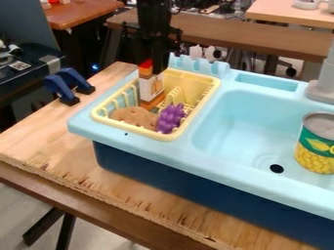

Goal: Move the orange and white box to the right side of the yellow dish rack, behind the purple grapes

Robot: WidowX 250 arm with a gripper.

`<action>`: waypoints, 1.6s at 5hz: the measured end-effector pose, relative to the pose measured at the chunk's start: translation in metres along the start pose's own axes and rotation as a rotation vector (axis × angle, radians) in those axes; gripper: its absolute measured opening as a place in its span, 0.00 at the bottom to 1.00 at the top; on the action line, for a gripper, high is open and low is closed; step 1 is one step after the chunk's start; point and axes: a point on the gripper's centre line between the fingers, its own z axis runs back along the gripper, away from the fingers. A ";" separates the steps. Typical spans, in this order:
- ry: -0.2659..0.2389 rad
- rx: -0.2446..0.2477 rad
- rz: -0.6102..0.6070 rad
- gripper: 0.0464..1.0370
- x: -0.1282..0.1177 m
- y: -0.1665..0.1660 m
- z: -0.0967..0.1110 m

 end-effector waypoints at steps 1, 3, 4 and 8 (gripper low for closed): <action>-0.002 -0.014 -0.056 0.34 0.001 -0.006 0.005; -0.094 -0.002 -0.139 0.34 0.011 -0.029 0.025; -0.152 0.002 -0.167 0.34 0.013 -0.041 0.042; -0.133 -0.032 -0.177 0.34 0.004 -0.061 0.041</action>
